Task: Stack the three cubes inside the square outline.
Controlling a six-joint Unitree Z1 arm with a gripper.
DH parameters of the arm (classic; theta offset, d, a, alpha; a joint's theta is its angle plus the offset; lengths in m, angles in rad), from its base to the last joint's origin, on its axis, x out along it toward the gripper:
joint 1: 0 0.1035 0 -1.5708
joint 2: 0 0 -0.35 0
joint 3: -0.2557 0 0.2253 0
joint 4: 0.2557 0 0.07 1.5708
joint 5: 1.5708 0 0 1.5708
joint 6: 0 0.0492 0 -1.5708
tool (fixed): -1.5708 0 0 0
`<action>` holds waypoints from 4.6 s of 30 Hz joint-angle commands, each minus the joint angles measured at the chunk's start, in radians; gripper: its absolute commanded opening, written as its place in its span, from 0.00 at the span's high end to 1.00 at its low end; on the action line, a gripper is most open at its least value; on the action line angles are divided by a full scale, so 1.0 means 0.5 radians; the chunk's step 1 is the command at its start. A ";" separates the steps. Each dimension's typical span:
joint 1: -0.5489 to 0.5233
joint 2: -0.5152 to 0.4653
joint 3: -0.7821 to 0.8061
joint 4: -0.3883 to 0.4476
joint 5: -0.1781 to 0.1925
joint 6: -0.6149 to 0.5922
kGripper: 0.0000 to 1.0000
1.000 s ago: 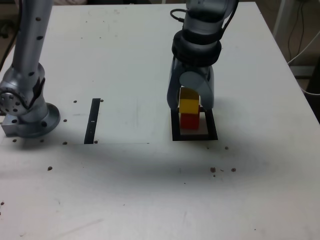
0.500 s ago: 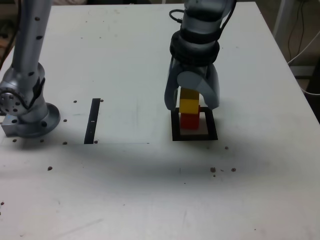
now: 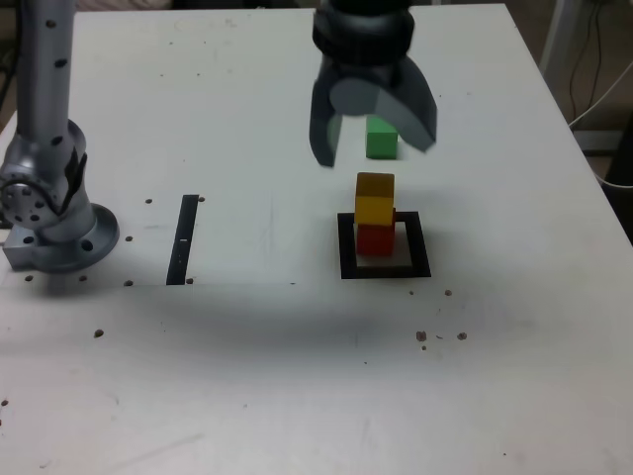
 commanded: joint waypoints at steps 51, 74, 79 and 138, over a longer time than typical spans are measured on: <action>0.652 0.504 -0.116 -0.375 0.092 0.371 0.11; 0.711 0.573 -0.215 -0.331 0.130 0.391 0.81; 0.702 0.576 -0.202 -0.314 0.081 0.411 0.82; -0.240 0.120 -0.234 0.201 0.006 -0.201 0.89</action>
